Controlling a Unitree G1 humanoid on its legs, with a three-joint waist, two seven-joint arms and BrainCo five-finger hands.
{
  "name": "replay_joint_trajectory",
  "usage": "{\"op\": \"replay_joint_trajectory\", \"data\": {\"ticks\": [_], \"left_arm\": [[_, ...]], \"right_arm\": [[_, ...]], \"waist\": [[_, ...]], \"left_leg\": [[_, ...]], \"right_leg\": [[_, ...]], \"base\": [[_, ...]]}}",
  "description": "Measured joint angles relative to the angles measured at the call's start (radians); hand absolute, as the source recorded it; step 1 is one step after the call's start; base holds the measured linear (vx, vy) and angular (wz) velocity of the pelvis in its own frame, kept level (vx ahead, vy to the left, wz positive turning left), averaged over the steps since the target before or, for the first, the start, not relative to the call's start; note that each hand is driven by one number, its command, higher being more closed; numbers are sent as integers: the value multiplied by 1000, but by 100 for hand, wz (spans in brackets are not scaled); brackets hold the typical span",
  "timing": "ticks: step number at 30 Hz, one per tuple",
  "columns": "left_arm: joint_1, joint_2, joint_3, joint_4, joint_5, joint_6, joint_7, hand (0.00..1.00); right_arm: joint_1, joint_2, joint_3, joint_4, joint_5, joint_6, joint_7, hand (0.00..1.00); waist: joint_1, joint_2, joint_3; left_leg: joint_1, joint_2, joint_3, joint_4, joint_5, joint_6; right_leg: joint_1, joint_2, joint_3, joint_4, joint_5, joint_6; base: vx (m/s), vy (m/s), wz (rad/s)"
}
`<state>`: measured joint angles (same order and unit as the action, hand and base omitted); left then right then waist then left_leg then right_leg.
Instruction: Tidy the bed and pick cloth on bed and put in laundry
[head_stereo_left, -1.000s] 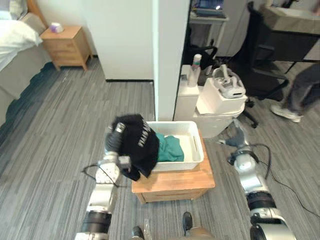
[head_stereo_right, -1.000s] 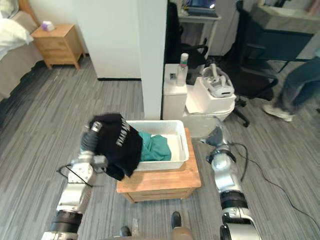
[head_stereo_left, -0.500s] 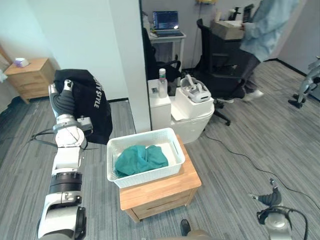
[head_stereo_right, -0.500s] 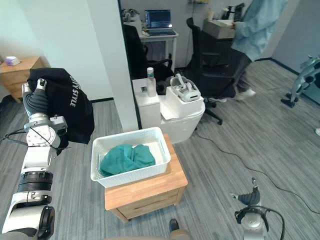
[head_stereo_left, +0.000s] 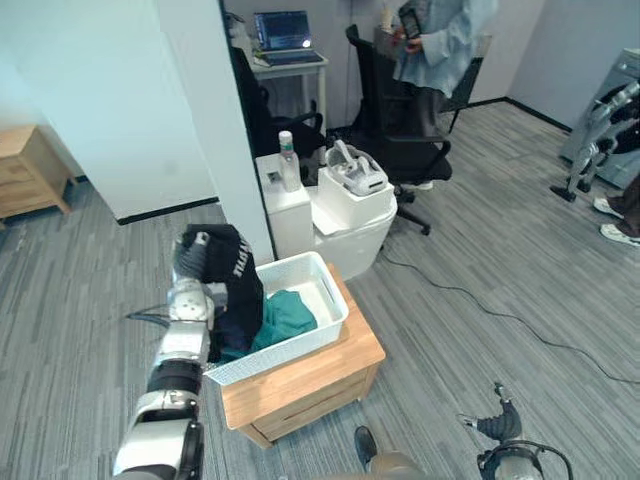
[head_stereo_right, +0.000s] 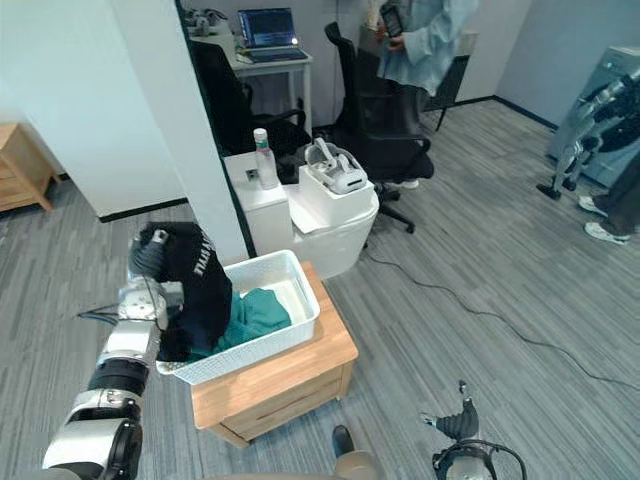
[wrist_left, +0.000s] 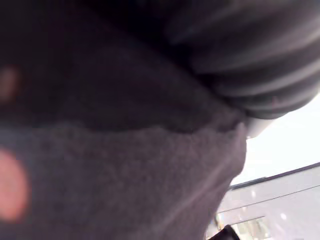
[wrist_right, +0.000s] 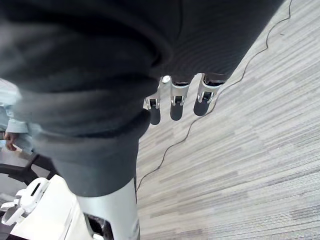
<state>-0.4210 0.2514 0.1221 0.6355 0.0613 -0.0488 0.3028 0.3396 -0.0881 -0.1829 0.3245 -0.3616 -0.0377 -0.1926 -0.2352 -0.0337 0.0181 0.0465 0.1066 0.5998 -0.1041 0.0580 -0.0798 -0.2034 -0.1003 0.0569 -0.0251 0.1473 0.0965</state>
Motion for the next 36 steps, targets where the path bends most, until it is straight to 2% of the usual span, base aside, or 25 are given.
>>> {"op": "replay_joint_trajectory", "data": {"ticks": [1, 8, 12, 14, 18, 22, 23, 30, 36], "left_arm": [[0, -11, 0, 1, 5, 2, 1, 0], [-11, -55, -2, 37, 88, 4, 2, 0], [-44, -59, 2, 74, 110, 29, 3, 0], [-83, -67, 11, 83, 111, 33, 4, 0], [-104, -66, 70, 83, 128, 37, 9, 0], [-124, -54, 88, 83, 127, 37, 17, 0], [-125, -53, 90, 82, 119, 36, 25, 0], [-103, -42, 114, 14, 5, 26, -17, 0], [68, -70, 81, -89, -33, -3, -42, 0]], "right_arm": [[1, 5, 9, 0, 0, 0, 0, 0], [6, 26, 47, -3, 1, -6, -2, 0], [6, 27, 67, -23, 7, -27, -4, 0], [5, 29, 69, -27, 8, -33, -4, 0], [1, 32, 73, -28, 8, -43, -5, 0], [-1, 33, 74, -28, 8, -47, -5, 0], [1, 31, 73, -28, 8, -48, -4, 0], [-14, 13, 64, -13, 10, -39, 1, 0], [-49, 5, 22, 129, 18, -17, 22, 0]], "waist": [[1, 3, 6], [7, 31, 43], [16, 42, 62], [33, 45, 67], [40, 54, 73], [73, 70, 84], [85, 78, 93], [91, 84, 100], [112, 81, 101]], "left_leg": [[-8, 2, 12, 0, 0, 0], [-51, 26, 67, 0, 0, -10], [-55, 31, 91, 1, -9, -23], [-64, 30, 90, 1, -7, -21], [-66, 30, 89, 3, -9, -23], [-51, 32, 88, 1, -22, -24], [-35, 33, 89, 1, -30, -27], [-6, 56, 89, 1, -12, -43], [42, 52, 41, 1, -12, -42]], "right_leg": [[-15, 1, 0, 4, 0, 0], [-80, 18, -17, 5, 13, -16], [-92, 19, -26, 1, 41, -33], [-103, 17, -29, 1, 43, -33], [-101, 13, -28, 1, 43, -33], [-84, 13, -29, 0, 43, -33], [-66, 14, -29, -1, 42, -32], [-16, 11, -84, 5, 13, -32], [65, 0, -118, 3, -7, -21]], "base": [[4, -20, -34], [45, -13, -15], [72, 19, -8], [77, 27, 2], [38, 20, 5], [-3, -6, 3], [-22, -21, 6], [-7, -36, 25], [13, 4, 21]]}}
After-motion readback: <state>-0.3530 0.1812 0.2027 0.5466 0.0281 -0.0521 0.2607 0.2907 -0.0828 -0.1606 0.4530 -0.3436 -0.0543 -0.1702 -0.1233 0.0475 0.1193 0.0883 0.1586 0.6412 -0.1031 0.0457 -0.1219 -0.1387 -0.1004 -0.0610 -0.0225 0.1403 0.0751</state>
